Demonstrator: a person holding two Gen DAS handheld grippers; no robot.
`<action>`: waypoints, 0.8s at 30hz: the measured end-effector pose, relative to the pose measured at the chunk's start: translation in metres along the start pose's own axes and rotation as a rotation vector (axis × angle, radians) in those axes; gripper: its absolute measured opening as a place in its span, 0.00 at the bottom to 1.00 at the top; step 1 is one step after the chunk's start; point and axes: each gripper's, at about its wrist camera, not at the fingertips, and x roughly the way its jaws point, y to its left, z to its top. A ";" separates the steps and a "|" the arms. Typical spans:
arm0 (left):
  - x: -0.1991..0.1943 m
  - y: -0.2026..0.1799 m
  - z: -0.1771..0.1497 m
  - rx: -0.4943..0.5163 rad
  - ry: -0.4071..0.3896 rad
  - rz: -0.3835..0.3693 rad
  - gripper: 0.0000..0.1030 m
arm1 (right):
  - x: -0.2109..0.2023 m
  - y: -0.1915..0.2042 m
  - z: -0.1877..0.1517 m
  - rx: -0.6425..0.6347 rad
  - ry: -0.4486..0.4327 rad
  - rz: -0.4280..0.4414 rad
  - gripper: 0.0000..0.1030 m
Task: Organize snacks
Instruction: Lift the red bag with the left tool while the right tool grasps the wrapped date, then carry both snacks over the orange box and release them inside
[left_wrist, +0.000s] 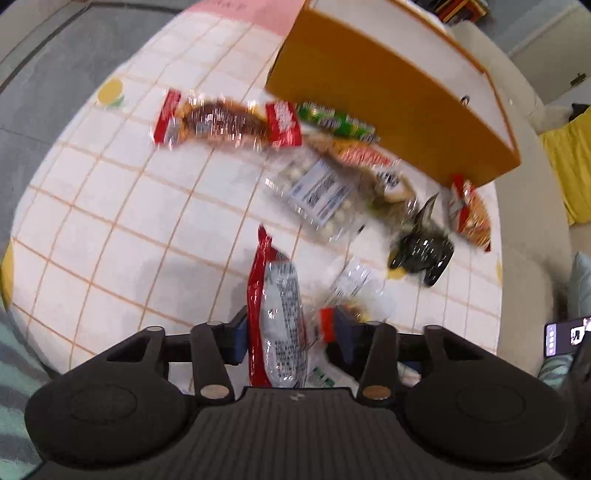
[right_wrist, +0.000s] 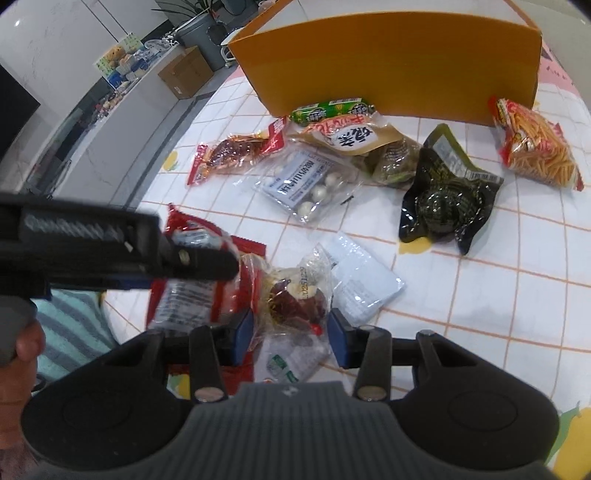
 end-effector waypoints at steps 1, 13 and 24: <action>0.002 0.000 -0.001 0.005 0.007 0.001 0.29 | -0.001 0.000 0.000 -0.002 -0.002 -0.003 0.41; -0.030 -0.038 0.010 0.135 -0.129 -0.017 0.26 | -0.041 -0.020 0.007 0.009 -0.097 -0.069 0.40; -0.087 -0.106 0.081 0.352 -0.307 -0.045 0.26 | -0.110 -0.037 0.085 0.011 -0.302 -0.086 0.40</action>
